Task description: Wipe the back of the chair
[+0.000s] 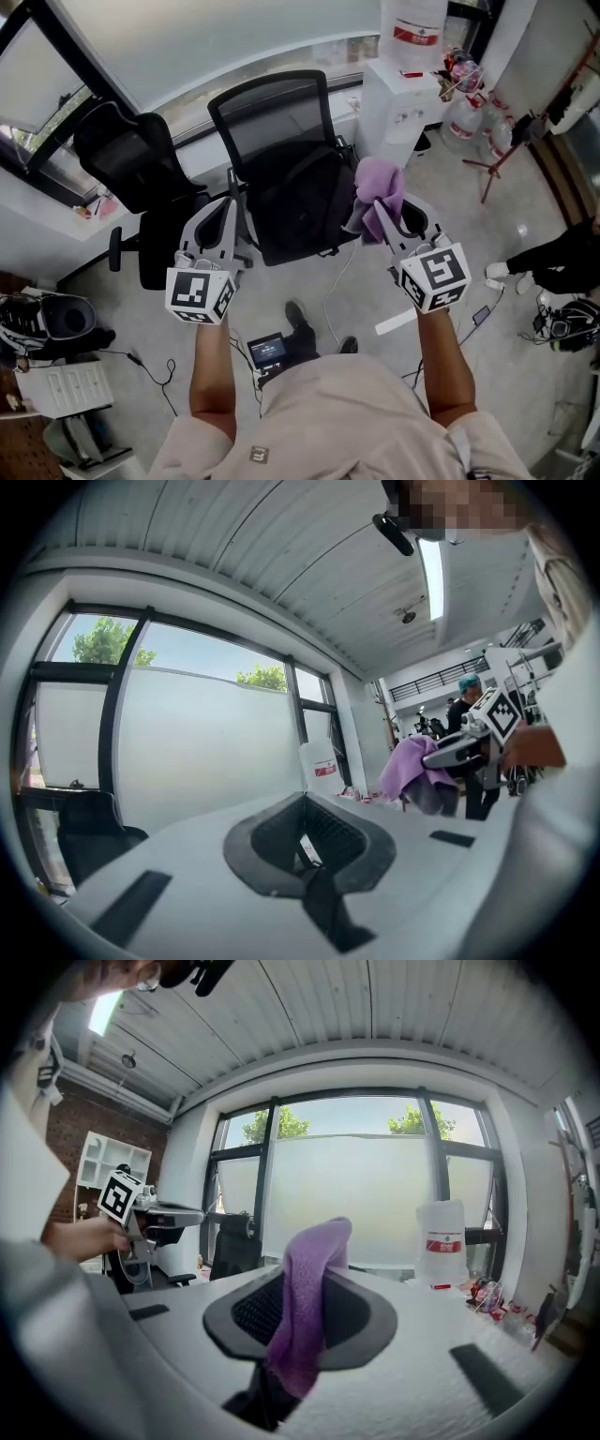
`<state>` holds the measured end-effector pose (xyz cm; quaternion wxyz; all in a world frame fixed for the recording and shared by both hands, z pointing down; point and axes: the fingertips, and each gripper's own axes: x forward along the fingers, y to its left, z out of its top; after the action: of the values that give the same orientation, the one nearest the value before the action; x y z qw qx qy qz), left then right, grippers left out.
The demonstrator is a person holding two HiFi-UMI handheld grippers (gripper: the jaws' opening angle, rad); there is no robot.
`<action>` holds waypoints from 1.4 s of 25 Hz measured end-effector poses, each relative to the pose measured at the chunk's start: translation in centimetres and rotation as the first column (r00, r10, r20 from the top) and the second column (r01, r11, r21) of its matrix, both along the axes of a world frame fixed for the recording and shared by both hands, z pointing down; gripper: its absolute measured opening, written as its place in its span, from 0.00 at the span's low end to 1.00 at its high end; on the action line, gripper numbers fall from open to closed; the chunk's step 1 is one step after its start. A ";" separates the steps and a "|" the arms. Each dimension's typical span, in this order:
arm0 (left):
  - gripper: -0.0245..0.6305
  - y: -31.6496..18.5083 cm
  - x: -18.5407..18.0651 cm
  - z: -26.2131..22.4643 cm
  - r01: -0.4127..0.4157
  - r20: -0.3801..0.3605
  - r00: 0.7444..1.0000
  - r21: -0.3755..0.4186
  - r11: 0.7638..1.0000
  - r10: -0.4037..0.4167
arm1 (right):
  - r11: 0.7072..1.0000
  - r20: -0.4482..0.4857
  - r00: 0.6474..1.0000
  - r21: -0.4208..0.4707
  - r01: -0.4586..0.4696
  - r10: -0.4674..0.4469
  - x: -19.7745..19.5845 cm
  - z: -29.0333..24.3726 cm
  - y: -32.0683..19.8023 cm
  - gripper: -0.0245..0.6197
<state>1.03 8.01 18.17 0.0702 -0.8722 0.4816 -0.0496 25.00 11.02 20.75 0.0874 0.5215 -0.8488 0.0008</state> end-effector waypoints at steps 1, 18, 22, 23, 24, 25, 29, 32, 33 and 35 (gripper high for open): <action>0.05 -1.0 -0.1 0.0 -0.013 -0.004 1.000 -0.001 1.000 0.013 | 1.000 -0.005 1.000 0.000 -0.011 0.011 -0.2 -0.1 -0.7 0.16; 0.05 -14.6 -6.9 1.8 -0.081 -0.055 0.995 -0.016 0.997 0.080 | 0.998 -0.064 0.996 -0.014 -0.061 0.060 -7.8 0.6 -12.9 0.16; 0.05 -16.7 -9.3 2.0 -0.073 -0.061 0.996 -0.011 0.997 0.072 | 0.998 -0.077 0.996 -0.006 -0.054 0.054 -10.0 0.4 -15.7 0.16; 0.05 -17.2 -9.8 2.0 -0.068 -0.063 0.996 -0.012 0.998 0.068 | 0.999 -0.080 0.995 -0.005 -0.053 0.052 -10.5 0.3 -16.4 0.16; 0.05 -17.8 -10.3 2.0 -0.063 -0.065 0.996 -0.013 0.998 0.062 | 0.999 -0.084 0.995 -0.004 -0.051 0.050 -10.9 0.2 -17.2 0.16; 0.05 -18.3 -10.9 2.1 -0.058 -0.068 0.996 -0.016 0.998 0.056 | 0.999 -0.087 0.995 -0.004 -0.050 0.049 -11.2 0.1 -18.0 0.16; 0.05 -19.8 -12.5 2.9 -0.031 -0.068 0.997 -0.033 0.999 0.028 | 0.999 -0.093 0.995 -0.005 -0.048 0.047 -11.6 0.3 -21.2 0.16; 0.05 -20.8 -13.1 3.9 -0.009 -0.060 0.998 -0.049 0.999 0.006 | 0.999 -0.088 0.995 -0.008 -0.044 0.043 -11.5 1.1 -23.6 0.16; 0.05 -21.0 -13.2 4.4 -0.001 -0.055 0.998 -0.054 0.999 -0.002 | 0.999 -0.085 0.996 -0.008 -0.041 0.040 -11.5 1.4 -24.5 0.16; 0.05 -21.4 -13.3 5.1 0.017 -0.045 0.999 -0.063 0.998 -0.020 | 1.000 -0.084 0.996 -0.006 -0.029 0.029 -11.5 2.1 -26.3 0.16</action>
<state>-12.30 -13.38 23.31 0.0312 -0.8704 0.4892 -0.0453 13.52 -15.25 22.87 0.1249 0.5331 -0.8366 -0.0167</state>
